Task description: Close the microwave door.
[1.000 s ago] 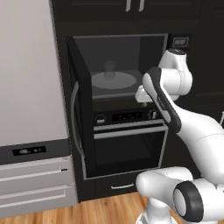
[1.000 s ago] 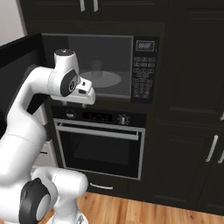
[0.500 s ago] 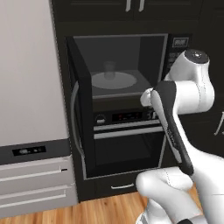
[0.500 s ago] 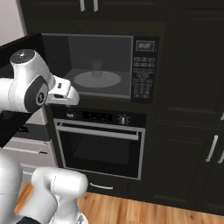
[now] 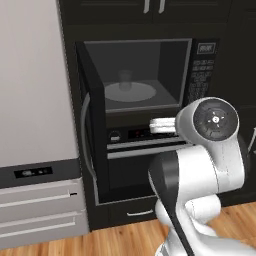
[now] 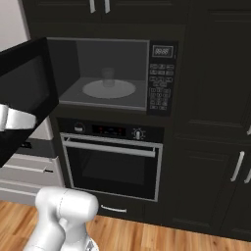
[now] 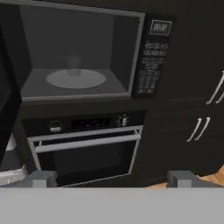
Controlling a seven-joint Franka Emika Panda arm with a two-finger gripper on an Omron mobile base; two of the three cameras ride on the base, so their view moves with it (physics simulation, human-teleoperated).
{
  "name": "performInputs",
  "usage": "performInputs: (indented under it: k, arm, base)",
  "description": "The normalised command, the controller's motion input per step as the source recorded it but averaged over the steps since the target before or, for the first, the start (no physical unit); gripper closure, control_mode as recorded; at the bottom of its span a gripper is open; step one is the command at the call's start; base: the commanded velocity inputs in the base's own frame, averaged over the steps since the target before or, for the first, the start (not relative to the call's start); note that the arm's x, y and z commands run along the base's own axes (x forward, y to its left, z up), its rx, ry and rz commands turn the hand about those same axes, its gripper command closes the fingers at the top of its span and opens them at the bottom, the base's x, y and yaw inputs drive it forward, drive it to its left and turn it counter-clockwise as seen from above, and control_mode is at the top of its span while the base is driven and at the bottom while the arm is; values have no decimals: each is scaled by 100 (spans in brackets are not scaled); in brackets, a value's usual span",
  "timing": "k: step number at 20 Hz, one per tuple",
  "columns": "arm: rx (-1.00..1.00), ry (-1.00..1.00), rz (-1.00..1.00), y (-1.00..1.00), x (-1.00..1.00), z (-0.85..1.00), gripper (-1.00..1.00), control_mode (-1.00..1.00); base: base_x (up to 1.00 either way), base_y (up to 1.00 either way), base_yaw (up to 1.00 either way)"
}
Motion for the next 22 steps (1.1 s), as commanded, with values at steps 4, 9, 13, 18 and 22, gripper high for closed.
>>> performInputs:
  k: [4,9,13,18,22]
  arm:
    - [-4,-31,-39,82,-96,37,-100,-100]
    - [-11,-33,-33,100,-31,3,-100,-100]
    - [-9,-33,-34,100,-1,-10,-100,-100]
    - [-12,-14,-30,100,9,-15,-100,-100]
    - [-16,-7,-29,100,34,-26,-100,-100]
  base:
    - [0,0,0]
    - [0,0,0]
    - [0,0,0]
    - [0,0,0]
    - [0,0,0]
